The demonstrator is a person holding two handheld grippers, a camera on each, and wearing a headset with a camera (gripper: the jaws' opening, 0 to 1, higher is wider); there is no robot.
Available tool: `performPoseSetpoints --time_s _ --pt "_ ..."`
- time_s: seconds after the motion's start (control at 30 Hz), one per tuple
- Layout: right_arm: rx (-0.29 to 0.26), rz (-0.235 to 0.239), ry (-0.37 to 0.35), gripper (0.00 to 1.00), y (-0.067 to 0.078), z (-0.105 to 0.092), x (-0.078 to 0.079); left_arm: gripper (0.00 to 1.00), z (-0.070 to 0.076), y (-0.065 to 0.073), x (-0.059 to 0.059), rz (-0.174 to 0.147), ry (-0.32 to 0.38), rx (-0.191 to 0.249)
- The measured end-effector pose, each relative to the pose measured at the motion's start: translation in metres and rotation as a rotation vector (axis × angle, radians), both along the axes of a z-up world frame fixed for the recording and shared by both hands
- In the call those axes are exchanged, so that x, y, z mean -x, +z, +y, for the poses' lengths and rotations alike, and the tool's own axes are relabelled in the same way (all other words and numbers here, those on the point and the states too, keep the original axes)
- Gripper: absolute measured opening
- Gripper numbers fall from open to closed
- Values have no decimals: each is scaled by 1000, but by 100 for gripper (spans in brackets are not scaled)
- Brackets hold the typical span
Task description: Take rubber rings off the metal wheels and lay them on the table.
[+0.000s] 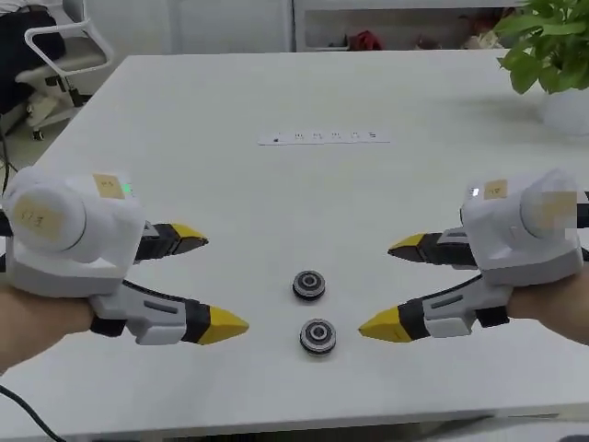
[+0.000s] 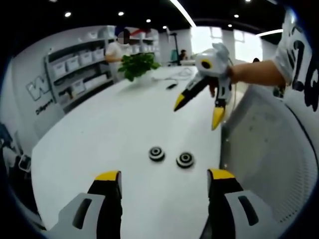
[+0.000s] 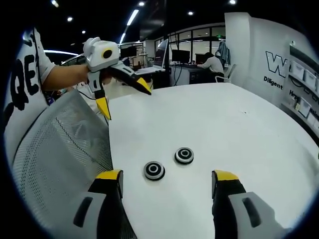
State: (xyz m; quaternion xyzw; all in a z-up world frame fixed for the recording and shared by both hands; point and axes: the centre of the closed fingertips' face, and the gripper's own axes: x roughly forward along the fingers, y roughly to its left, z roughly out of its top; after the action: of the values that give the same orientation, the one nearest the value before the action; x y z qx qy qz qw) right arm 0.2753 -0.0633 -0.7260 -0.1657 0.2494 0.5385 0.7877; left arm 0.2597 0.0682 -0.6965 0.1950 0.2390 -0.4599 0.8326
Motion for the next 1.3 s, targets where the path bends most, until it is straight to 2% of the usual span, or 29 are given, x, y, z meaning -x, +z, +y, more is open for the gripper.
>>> performPoseSetpoints --time_s 0.3,0.43,0.53,0.67,0.9,1.3 --pt "0 20 32 67 -14 3 -1 69 -3 -8 -1 10 -26 -8" --pt "10 8 45 67 -17 4 -2 69 -5 -14 -2 20 -39 -13" --pt "8 17 59 65 -20 7 0 68 -7 -17 -2 15 -58 -27" --pt "25 12 88 65 -26 11 1 67 -12 -21 -4 24 -75 -31" --pt "34 21 137 59 -35 19 2 66 -20 -27 -5 39 -109 -43" --pt "36 84 163 53 -52 27 1 63 -30 -40 -6 65 -153 -60"
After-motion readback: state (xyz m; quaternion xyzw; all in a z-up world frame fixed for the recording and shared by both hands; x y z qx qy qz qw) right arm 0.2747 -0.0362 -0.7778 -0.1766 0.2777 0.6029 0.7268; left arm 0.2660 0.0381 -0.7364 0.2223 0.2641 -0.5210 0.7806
